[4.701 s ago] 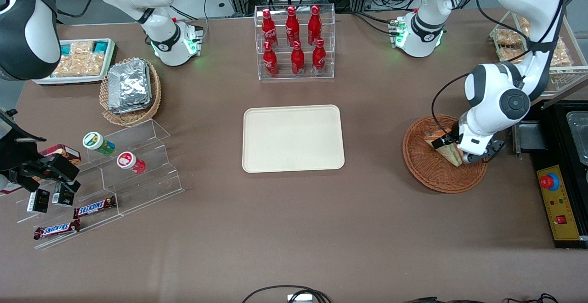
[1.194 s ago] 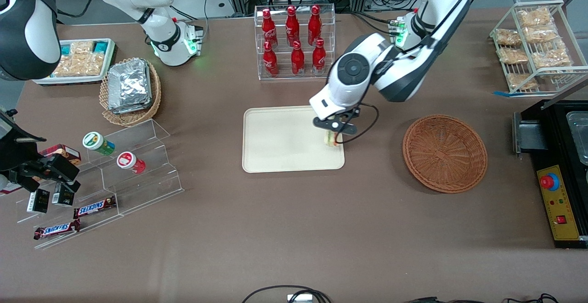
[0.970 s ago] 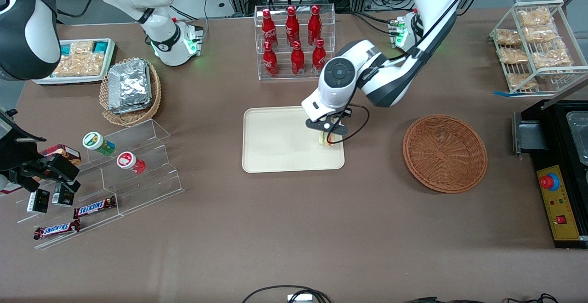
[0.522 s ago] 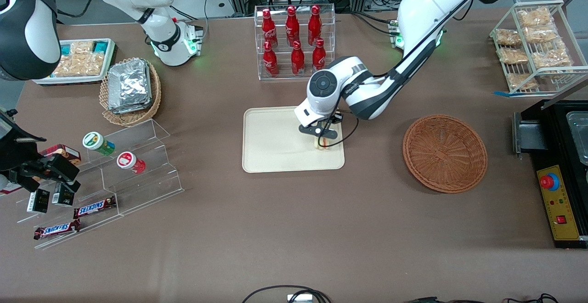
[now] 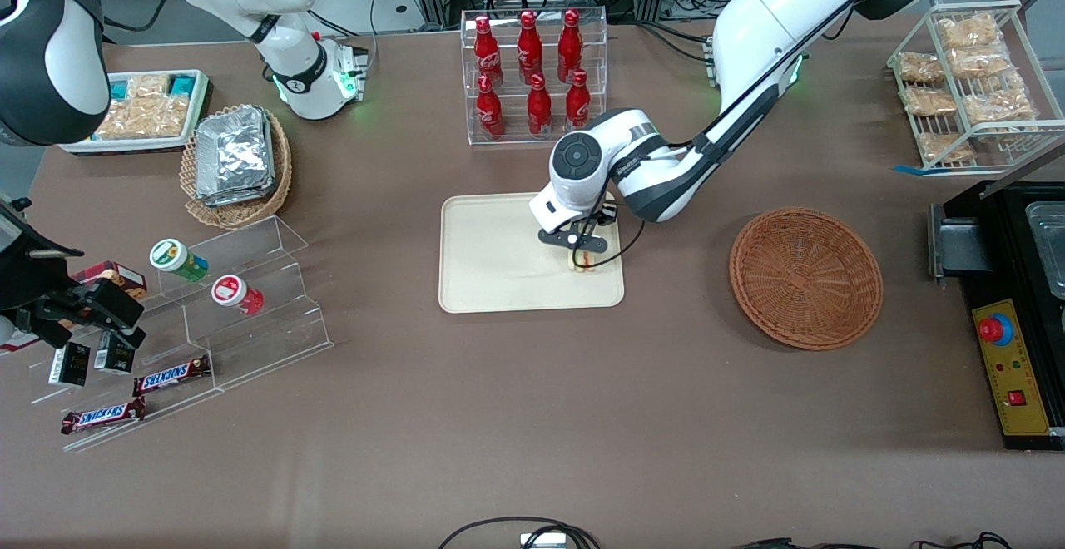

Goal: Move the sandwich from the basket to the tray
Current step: 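Lower the sandwich onto the tray and open the left gripper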

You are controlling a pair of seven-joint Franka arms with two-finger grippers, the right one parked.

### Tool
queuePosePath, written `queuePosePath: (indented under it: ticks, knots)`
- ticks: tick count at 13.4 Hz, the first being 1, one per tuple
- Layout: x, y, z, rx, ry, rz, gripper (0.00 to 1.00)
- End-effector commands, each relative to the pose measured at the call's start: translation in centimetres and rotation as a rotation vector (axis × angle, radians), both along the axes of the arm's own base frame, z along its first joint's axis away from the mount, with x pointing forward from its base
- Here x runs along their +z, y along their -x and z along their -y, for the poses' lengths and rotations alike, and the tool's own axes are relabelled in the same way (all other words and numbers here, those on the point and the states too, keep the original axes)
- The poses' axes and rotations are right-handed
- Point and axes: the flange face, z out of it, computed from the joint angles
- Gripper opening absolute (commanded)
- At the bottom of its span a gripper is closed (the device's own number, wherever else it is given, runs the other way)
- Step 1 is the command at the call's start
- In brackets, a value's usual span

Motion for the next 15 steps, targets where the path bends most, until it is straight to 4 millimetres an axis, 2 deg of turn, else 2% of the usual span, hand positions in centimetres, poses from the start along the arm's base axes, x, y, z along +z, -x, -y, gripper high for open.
queuePosePath:
  ticks: [1,3,4,5,7,9,11,15]
  knots:
    - [-0.3,-0.2,0.6,0.022,-0.008,0.012,0.62]
    - [-0.3,-0.1,0.5,0.021,-0.011,0.011,0.68]
    - [-0.1,-0.2,0.6,0.023,-0.01,0.014,0.78]
    - [0.2,-0.5,0.6,0.04,-0.01,0.019,0.82]
    - [1.9,-2.1,0.6,0.11,-0.008,0.044,0.98]
    - [4.3,-4.3,0.6,0.169,-0.024,0.053,0.99]
    - [5.8,-5.9,-0.1,0.215,-0.042,0.057,0.99]
    - [9.4,-11.3,-3.9,0.379,-0.067,0.081,0.99]
